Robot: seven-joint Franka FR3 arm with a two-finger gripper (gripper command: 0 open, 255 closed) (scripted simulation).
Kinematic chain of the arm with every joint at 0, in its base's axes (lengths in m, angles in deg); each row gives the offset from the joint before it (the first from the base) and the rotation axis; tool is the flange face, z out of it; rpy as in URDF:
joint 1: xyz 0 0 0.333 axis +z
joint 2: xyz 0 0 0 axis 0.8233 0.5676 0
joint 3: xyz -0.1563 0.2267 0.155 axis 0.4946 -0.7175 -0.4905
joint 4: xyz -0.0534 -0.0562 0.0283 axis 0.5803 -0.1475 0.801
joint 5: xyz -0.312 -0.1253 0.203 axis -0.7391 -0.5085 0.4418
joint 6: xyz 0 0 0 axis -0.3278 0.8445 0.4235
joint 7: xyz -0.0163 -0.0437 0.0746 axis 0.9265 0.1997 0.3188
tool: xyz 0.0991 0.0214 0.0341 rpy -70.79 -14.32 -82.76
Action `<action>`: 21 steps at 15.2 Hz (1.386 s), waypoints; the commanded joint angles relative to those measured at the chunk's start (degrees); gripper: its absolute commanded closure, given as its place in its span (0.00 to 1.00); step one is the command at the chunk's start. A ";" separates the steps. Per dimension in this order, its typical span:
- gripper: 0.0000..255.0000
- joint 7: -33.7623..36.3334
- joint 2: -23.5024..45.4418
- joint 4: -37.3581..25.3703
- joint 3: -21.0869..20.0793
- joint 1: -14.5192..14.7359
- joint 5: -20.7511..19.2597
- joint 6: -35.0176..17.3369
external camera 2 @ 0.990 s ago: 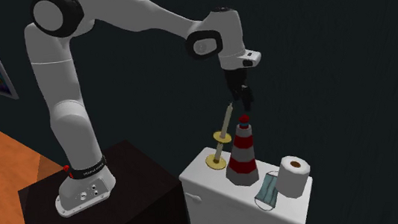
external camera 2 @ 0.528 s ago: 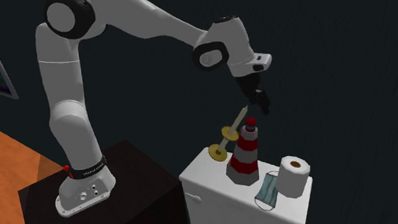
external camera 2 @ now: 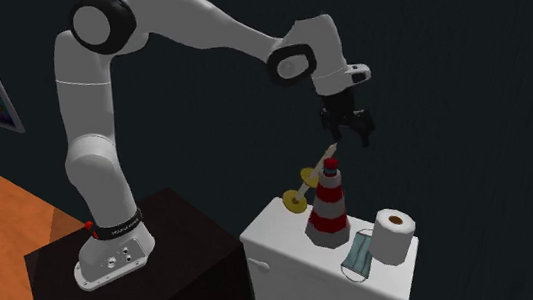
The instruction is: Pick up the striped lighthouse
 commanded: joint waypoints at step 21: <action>1.00 -26.29 3.65 -3.02 -1.82 -0.25 -13.91 14.95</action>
